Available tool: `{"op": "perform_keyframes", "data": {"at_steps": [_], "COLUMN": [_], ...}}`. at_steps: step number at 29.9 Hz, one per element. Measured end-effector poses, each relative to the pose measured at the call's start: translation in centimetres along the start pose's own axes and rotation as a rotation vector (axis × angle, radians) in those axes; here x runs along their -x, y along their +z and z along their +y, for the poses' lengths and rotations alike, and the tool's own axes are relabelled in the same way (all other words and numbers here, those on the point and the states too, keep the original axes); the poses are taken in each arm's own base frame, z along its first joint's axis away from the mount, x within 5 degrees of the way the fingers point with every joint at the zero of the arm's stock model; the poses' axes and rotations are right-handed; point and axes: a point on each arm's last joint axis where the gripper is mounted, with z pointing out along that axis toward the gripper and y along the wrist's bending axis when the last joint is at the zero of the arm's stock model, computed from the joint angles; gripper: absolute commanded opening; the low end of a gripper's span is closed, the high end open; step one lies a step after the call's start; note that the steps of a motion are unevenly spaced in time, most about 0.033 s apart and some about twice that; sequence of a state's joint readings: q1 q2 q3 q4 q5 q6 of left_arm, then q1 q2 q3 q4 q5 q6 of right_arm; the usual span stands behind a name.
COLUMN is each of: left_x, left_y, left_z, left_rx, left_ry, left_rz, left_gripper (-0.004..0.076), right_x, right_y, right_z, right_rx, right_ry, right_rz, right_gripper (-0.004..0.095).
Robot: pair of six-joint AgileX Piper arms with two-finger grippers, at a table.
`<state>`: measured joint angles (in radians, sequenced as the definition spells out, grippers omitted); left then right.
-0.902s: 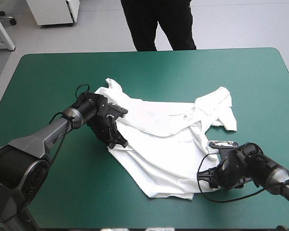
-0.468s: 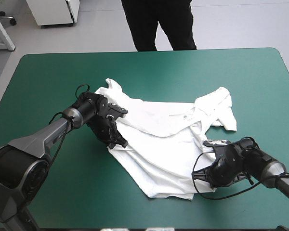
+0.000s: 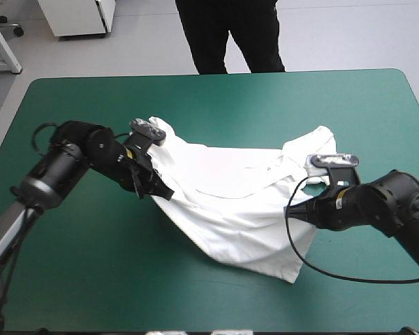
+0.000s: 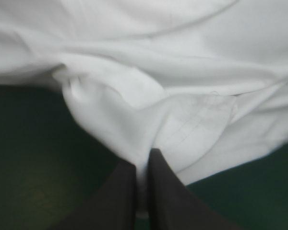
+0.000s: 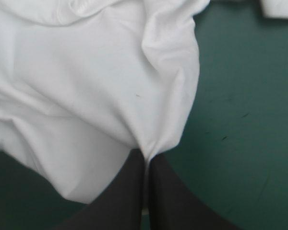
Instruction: Fold the cloth
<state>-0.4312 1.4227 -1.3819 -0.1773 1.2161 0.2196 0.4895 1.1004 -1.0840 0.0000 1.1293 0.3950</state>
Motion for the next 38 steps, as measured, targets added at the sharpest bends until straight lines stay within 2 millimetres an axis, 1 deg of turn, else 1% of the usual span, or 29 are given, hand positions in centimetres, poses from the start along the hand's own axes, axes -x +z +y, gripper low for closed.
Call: {"op": "perform_keyframes", "data": {"at_steps": [1, 2, 4, 5, 8, 10, 11, 13, 17, 20, 23, 26, 29, 31, 33, 35, 38], "left_x": [0.2, 0.4, 0.7, 0.9, 1.5, 1.6, 1.5, 1.0, -0.6, -2.0, -3.1, -4.0, -4.8, -5.2, -5.4, -5.6, -5.5], "left_y": [-2.3, -3.8, -7.7, -9.3, -14.8, -18.3, -19.6, -23.0, -28.7, -32.2, -34.9, -36.9, -38.4, -39.0, -39.5, -39.6, -39.4], "left_z": [-0.2, -0.4, -0.8, -1.0, -1.8, -2.4, -2.6, -3.3, -4.6, -5.7, -6.8, -7.6, -8.1, -8.3, -8.4, -8.5, -8.4], "left_rx": [0.025, 0.042, 0.076, 0.088, 0.115, 0.131, 0.138, 0.153, 0.177, 0.162, 0.121, 0.086, 0.061, 0.052, 0.052, 0.054, 0.065], "left_ry": [0.005, 0.005, 0.013, 0.019, 0.040, 0.056, 0.063, 0.080, 0.111, 0.137, 0.175, 0.210, 0.224, 0.233, 0.237, 0.240, 0.243], "left_rz": [-0.068, -0.112, -0.231, -0.280, -0.459, -0.581, -0.629, -0.748, -0.986, -1.172, -1.348, -1.491, -1.598, -1.648, -1.684, -1.692, -1.666], "left_gripper": [-0.0009, -0.0009, -0.0009, -0.0009, -0.0009, -0.0009, -0.0009, -0.0009, -0.0009, -0.0009, -0.0009, -0.0009, -0.0009, -0.0009, -0.0009, -0.0009, -0.0009], "right_x": [0.6, 1.2, 2.4, 2.8, 4.0, 4.7, 5.0, 5.4, 6.0, 6.3, 6.1, 5.7, 5.2, 4.8, 4.4, 4.2, 4.3], "right_y": [-1.4, -2.8, -5.5, -6.6, -10.8, -14.0, -15.5, -18.4, -23.3, -26.2, -29.0, -31.1, -32.7, -33.6, -34.3, -34.5, -34.2], "right_z": [0.1, 0.1, 0.4, 0.4, 0.8, 1.0, 1.1, 1.3, 1.5, 1.8, 2.0, 2.3, 2.5, 2.4, 2.3, 2.2, 2.2], "right_rx": [-0.006, -0.013, -0.013, -0.013, 0.013, 0.042, 0.056, 0.078, 0.113, 0.148, 0.198, 0.255, 0.301, 0.323, 0.338, 0.341, 0.323], "right_ry": [-0.007, -0.019, -0.047, -0.061, -0.085, -0.106, -0.115, -0.141, -0.183, -0.206, -0.243, -0.276, -0.294, -0.298, -0.298, -0.299, -0.299], "right_rz": [-0.031, -0.066, -0.144, -0.175, -0.311, -0.417, -0.470, -0.571, -0.747, -0.857, -0.970, -1.058, -1.134, -1.183, -1.222, -1.232, -1.202], "right_gripper": [-0.0017, -0.0017, -0.0017, -0.0017, -0.0017, -0.0017, -0.0017, -0.0017, -0.0017, -0.0017, -0.0016, -0.0015, -0.0015, -0.0015, -0.0015, -0.0015, -0.0015]}}
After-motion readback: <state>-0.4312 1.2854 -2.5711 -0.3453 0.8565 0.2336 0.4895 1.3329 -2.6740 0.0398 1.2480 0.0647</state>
